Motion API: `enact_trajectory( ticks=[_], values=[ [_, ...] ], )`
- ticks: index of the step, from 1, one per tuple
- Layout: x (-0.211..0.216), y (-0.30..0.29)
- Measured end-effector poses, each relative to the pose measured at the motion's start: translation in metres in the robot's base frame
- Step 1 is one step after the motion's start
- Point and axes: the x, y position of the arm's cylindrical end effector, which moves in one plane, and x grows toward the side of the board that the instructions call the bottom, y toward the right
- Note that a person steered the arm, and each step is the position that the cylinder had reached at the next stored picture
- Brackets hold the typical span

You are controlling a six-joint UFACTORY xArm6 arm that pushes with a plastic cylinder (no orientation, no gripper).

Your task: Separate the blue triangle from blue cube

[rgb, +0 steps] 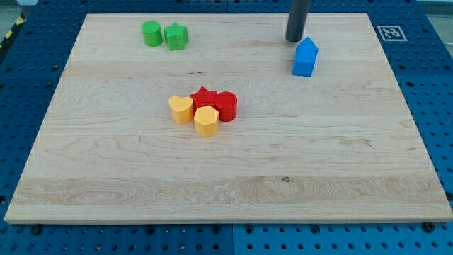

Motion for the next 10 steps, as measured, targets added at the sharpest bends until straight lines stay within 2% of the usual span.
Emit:
enact_trajectory(
  ticks=[1, 2, 3, 5, 10],
  values=[
    [0.043, 0.012],
    [0.049, 0.008],
    [0.038, 0.008],
    [0.048, 0.056],
    [0.051, 0.066]
  ],
)
